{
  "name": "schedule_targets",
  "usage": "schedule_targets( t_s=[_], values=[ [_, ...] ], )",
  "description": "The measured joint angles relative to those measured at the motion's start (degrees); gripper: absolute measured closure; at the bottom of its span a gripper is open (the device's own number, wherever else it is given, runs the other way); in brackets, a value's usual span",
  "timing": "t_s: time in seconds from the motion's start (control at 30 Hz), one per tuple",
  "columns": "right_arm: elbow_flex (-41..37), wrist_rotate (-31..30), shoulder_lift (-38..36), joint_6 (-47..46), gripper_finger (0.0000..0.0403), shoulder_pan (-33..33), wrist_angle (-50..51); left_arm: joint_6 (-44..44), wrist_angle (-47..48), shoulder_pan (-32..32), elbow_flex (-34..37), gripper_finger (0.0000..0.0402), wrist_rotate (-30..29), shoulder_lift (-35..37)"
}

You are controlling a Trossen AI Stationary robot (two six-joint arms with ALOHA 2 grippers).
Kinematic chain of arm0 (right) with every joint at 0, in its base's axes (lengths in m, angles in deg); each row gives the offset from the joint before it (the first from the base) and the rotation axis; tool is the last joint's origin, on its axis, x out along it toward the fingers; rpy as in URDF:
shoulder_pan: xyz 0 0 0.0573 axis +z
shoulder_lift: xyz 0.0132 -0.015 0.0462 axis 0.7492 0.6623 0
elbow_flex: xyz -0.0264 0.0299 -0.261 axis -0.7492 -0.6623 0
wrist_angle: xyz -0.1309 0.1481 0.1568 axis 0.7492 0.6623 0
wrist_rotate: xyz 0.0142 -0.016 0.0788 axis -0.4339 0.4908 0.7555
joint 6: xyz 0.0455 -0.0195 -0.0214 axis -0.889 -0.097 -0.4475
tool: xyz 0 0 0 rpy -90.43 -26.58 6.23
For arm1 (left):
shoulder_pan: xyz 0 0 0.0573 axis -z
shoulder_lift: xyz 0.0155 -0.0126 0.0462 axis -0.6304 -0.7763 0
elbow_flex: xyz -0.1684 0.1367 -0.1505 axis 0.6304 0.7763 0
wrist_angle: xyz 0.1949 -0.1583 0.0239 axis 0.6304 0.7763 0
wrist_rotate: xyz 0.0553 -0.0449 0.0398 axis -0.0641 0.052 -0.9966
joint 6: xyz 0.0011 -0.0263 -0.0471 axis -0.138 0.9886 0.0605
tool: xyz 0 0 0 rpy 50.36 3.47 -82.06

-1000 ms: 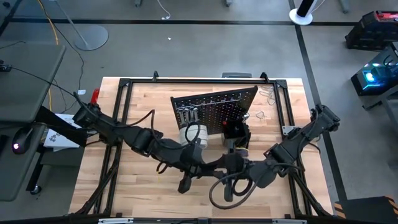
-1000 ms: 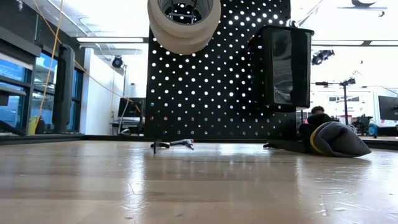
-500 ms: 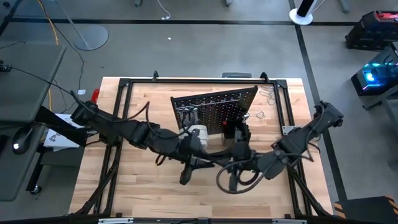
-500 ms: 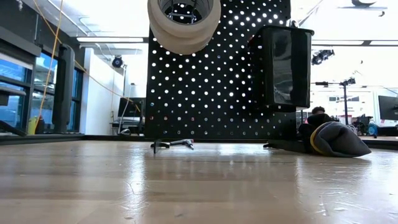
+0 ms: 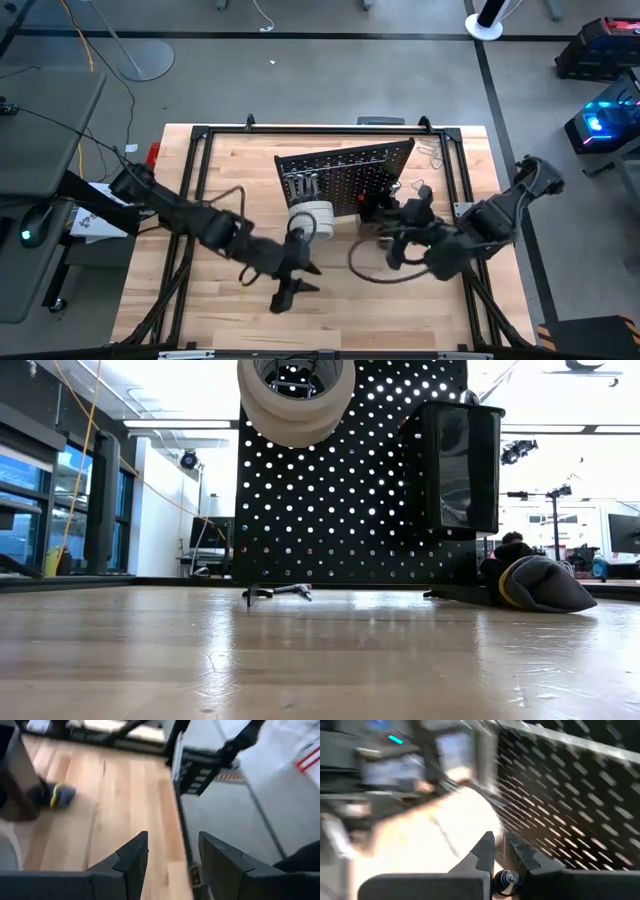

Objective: Hang tools onto peg board
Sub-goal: Hang the black ballpoint pen onto the pegboard

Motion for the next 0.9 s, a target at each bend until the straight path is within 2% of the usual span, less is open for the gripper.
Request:
schedule_targets(
  t_s=[0.13,0.23,0.43,0.6,0.7,0.9],
  values=[
    [0.0,-2.1,1.0,-14.5,0.0388,-1.6,16.2,3.5,-4.0,2.5,5.1,0.0234,-4.4,0.0],
    [0.0,-1.9,2.2,-20.1,0.0388,-3.9,23.4,6.9,-6.6,3.2,7.9,0.0234,-5.5,-0.1],
    [0.0,3.2,4.5,-17.7,0.0388,-8.3,24.1,10.7,-9.6,3.7,9.6,0.0234,-5.8,0.0],
    [0.0,4.8,5.2,-18.8,0.0382,-10.8,24.1,11.0,-10.1,4.2,9.6,0.0234,-5.5,0.7],
    [0.0,6.2,5.2,-20.9,0.0342,-12.2,24.0,10.9,-9.7,4.4,9.6,0.0234,-5.2,1.5],
    [0.0,9.7,5.2,-20.5,0.0231,-13.7,21.9,9.7,-7.5,5.1,9.6,0.0234,-6.8,4.3]
  ],
)
